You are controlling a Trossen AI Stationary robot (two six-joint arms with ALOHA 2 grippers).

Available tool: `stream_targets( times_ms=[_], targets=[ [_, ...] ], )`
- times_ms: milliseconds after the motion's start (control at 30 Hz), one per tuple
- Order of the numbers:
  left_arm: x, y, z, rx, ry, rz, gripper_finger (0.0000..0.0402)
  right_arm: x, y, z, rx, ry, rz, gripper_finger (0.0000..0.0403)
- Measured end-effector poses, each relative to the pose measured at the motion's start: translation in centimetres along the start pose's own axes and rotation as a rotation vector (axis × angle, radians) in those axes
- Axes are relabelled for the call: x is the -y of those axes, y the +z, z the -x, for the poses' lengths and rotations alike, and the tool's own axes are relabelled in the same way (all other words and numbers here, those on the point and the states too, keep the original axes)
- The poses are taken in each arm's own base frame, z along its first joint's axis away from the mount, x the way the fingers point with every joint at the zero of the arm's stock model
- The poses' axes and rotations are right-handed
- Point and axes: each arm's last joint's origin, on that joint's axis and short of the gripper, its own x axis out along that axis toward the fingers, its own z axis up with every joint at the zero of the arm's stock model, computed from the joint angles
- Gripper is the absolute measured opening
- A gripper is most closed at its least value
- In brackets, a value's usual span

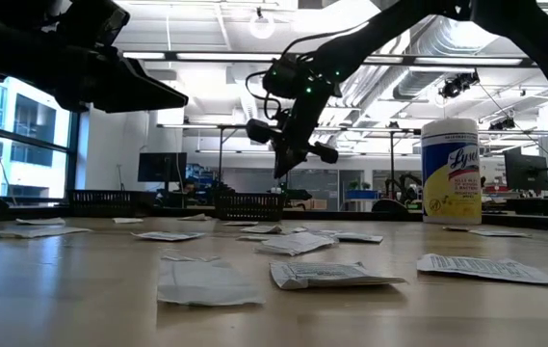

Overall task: Pick & Place First Aid Supplies
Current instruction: Put the green bandage pack into the right black bin

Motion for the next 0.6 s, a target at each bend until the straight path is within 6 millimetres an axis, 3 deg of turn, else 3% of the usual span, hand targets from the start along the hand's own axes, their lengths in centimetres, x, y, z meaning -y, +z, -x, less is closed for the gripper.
stream_targets(
  times_ms=[600],
  targets=[
    [0.00, 0.00, 0.00, 0.000, 0.001, -0.026, 0.0121, 0.36, -0.17, -0.26, -0.048, 0.020, 0.026, 0.0004]
  ],
)
